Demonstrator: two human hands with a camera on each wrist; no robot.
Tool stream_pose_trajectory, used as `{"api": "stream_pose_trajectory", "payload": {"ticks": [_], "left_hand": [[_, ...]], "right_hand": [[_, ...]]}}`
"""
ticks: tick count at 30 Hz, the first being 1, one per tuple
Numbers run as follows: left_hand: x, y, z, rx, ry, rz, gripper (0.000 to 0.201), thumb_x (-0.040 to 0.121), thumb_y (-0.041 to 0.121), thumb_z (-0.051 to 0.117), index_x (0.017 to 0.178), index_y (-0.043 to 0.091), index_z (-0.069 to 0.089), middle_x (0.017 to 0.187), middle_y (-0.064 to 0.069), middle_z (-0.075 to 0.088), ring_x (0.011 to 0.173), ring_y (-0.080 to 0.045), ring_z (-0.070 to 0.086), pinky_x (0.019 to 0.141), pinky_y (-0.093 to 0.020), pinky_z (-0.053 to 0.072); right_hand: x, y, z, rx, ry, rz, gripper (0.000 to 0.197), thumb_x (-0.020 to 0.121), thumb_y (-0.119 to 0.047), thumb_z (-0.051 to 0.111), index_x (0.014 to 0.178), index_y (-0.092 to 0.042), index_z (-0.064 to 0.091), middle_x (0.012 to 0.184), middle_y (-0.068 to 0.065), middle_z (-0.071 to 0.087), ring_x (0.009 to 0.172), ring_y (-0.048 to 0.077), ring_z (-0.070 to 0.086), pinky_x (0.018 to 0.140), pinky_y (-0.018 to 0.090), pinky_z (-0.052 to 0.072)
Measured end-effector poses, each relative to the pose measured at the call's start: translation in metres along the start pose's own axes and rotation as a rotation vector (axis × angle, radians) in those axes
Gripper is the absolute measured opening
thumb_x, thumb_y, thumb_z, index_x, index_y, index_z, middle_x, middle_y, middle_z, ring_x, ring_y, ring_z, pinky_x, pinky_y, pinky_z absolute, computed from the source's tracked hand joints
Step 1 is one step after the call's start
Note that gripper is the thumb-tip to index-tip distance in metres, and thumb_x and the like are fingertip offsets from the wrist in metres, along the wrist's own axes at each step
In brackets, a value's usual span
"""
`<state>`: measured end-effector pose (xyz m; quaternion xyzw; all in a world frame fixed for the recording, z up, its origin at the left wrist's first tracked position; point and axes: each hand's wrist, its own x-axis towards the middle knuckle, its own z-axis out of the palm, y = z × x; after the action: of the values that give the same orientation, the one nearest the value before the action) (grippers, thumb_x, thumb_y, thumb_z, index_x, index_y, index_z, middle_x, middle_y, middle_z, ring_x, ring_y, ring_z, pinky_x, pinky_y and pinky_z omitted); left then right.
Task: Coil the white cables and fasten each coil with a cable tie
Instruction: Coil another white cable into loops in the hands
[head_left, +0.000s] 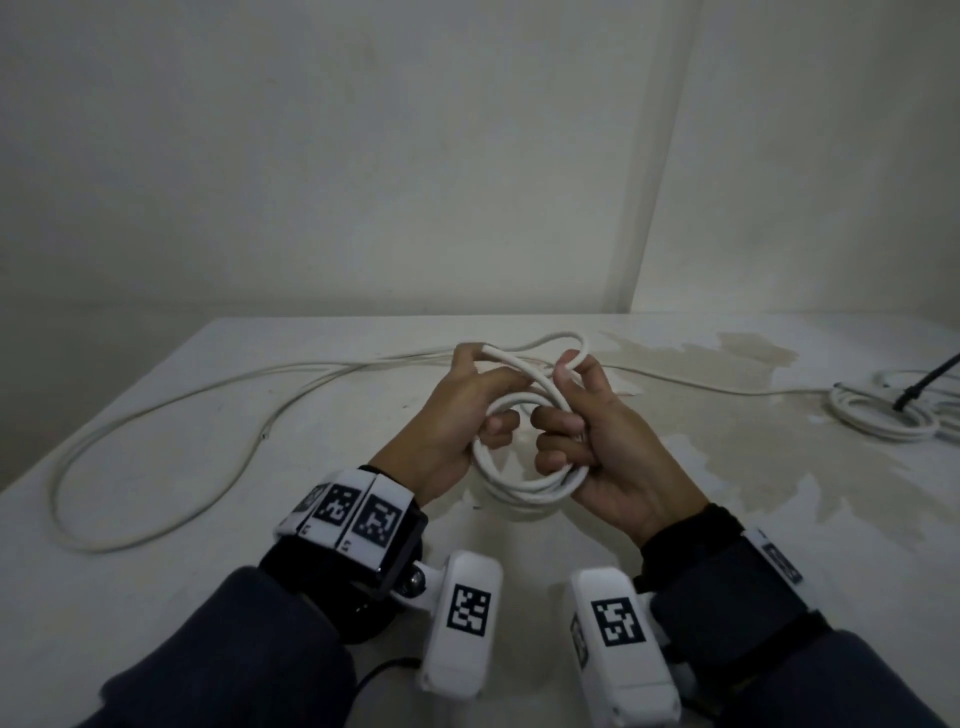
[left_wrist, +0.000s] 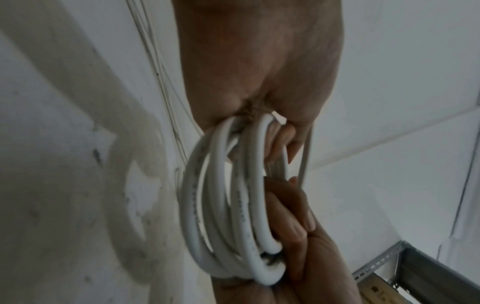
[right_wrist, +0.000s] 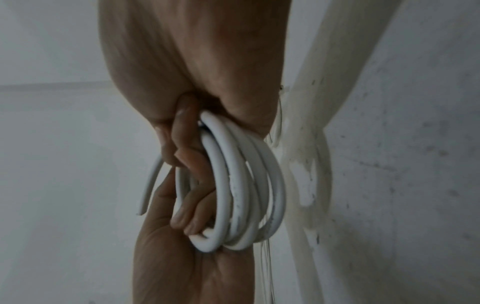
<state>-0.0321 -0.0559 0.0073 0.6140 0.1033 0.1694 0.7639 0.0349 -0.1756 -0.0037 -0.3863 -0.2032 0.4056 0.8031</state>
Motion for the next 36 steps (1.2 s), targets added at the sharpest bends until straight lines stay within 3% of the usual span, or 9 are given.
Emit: {"api": "stream_pose_trajectory", "payload": {"ticks": [3, 9, 12, 15, 17, 22, 28, 32, 36], "left_hand": [[0.000, -0.003, -0.001, 0.006, -0.019, 0.051, 0.004, 0.095, 0.010, 0.052, 0.096, 0.009, 0.056, 0.069, -0.003, 0.054, 0.045, -0.007, 0.042, 0.043, -0.017, 0.035], [-0.002, -0.006, 0.001, 0.038, -0.114, 0.000, 0.036, 0.090, 0.042, 0.056, 0.113, 0.014, 0.061, 0.091, -0.009, 0.060, 0.080, -0.020, 0.058, 0.078, -0.035, 0.049], [-0.004, -0.006, 0.005, 0.166, -0.125, 0.119, 0.043, 0.079, 0.046, 0.064, 0.114, 0.019, 0.060, 0.080, -0.001, 0.055, 0.065, -0.013, 0.051, 0.067, -0.026, 0.050], [-0.004, -0.006, 0.008, 0.243, 0.001, 0.181, 0.043, 0.077, 0.052, 0.062, 0.098, 0.015, 0.065, 0.054, 0.013, 0.050, 0.051, -0.011, 0.043, 0.055, -0.027, 0.049], [-0.004, -0.007, 0.008, 0.191, 0.057, 0.188, 0.033, 0.084, 0.043, 0.061, 0.087, 0.011, 0.066, 0.046, 0.007, 0.043, 0.044, -0.013, 0.039, 0.048, -0.026, 0.044], [-0.004, -0.008, 0.011, 0.085, 0.122, 0.177, 0.028, 0.094, 0.018, 0.054, 0.067, 0.016, 0.061, 0.043, 0.004, 0.031, 0.038, -0.011, 0.029, 0.039, -0.020, 0.034], [0.000, -0.010, 0.014, 0.133, 0.298, 0.141, 0.041, 0.090, 0.018, 0.050, 0.050, 0.024, 0.046, 0.044, 0.007, 0.031, 0.041, -0.011, 0.025, 0.041, -0.021, 0.023], [0.002, -0.013, 0.010, 0.260, 0.382, 0.187, 0.029, 0.087, 0.022, 0.054, 0.058, 0.019, 0.055, 0.037, 0.011, 0.040, 0.040, -0.007, 0.033, 0.047, -0.025, 0.028], [0.004, -0.013, 0.001, 0.436, 0.358, 0.293, 0.022, 0.083, 0.025, 0.058, 0.069, 0.007, 0.061, 0.052, 0.012, 0.052, 0.046, -0.001, 0.042, 0.050, -0.020, 0.036]], "right_hand": [[0.002, -0.002, 0.000, -0.045, 0.036, -0.094, 0.016, 0.098, -0.025, 0.044, 0.083, -0.024, 0.046, 0.048, -0.006, 0.031, 0.032, 0.004, 0.024, 0.035, 0.016, 0.032], [0.002, -0.008, -0.004, -0.245, 0.127, -0.386, 0.009, 0.100, -0.020, 0.046, 0.091, -0.022, 0.046, 0.050, -0.006, 0.037, 0.042, 0.007, 0.032, 0.041, 0.019, 0.036], [0.002, -0.008, -0.005, -0.154, 0.108, -0.348, 0.009, 0.100, -0.021, 0.045, 0.091, -0.022, 0.045, 0.049, -0.005, 0.034, 0.038, 0.007, 0.029, 0.040, 0.020, 0.037], [0.001, -0.008, -0.003, -0.158, 0.014, -0.283, 0.009, 0.099, -0.019, 0.044, 0.090, -0.021, 0.043, 0.049, -0.006, 0.033, 0.037, 0.005, 0.027, 0.039, 0.019, 0.036], [0.000, -0.007, -0.001, -0.169, -0.046, -0.247, 0.006, 0.095, -0.021, 0.047, 0.089, -0.022, 0.044, 0.049, -0.006, 0.033, 0.036, 0.005, 0.026, 0.039, 0.018, 0.036], [0.000, -0.007, -0.001, -0.197, -0.085, -0.201, 0.006, 0.094, -0.023, 0.047, 0.088, -0.023, 0.046, 0.051, -0.004, 0.031, 0.036, 0.005, 0.024, 0.041, 0.019, 0.037], [0.004, -0.001, -0.003, -0.185, -0.074, -0.123, 0.008, 0.094, -0.026, 0.049, 0.088, -0.021, 0.048, 0.066, 0.004, 0.049, 0.041, 0.009, 0.037, 0.057, 0.026, 0.044], [0.008, 0.004, -0.009, -0.293, 0.144, -0.123, 0.010, 0.095, -0.030, 0.056, 0.091, -0.021, 0.055, 0.093, 0.010, 0.062, 0.072, 0.016, 0.059, 0.072, 0.032, 0.047], [0.006, -0.003, -0.016, -0.743, 0.538, -0.425, 0.046, 0.071, -0.032, 0.083, 0.099, -0.026, 0.047, 0.110, 0.007, 0.048, 0.090, 0.013, 0.050, 0.074, 0.021, 0.042]]}}
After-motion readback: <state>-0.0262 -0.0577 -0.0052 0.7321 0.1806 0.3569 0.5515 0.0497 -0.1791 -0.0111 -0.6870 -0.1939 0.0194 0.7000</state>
